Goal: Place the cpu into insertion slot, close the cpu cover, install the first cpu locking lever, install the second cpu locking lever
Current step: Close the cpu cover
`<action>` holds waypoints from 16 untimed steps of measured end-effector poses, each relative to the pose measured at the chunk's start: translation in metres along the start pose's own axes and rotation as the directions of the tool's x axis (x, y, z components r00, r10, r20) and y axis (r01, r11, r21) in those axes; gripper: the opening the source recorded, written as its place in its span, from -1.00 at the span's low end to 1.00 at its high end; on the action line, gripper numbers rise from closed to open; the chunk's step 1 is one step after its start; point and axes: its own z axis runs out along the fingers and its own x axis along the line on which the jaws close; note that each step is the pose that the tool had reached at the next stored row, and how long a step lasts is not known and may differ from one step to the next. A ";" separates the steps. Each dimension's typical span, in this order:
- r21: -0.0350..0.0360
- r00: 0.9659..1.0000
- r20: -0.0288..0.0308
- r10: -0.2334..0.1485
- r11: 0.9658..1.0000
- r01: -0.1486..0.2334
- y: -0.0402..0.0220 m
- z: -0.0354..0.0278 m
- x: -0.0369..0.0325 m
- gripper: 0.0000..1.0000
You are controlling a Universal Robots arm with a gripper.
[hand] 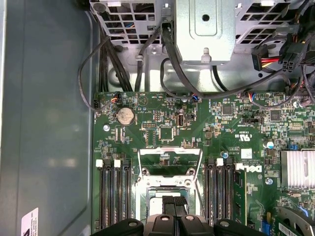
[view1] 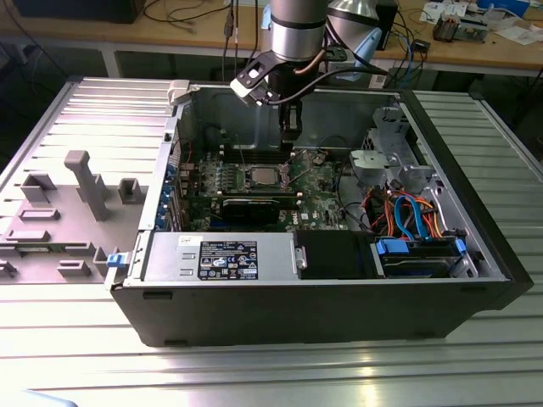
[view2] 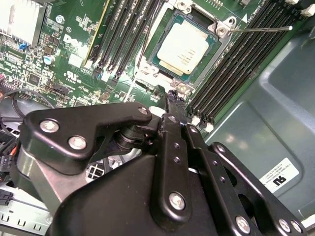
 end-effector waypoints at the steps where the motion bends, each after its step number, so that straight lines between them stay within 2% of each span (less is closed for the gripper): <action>1: 0.000 1.000 0.000 0.000 1.000 0.000 0.0002 0.0000 0.0000 -0.79; 16: 0.000 1.000 0.000 0.000 1.000 0.000 0.0038 0.0001 0.0000 -0.79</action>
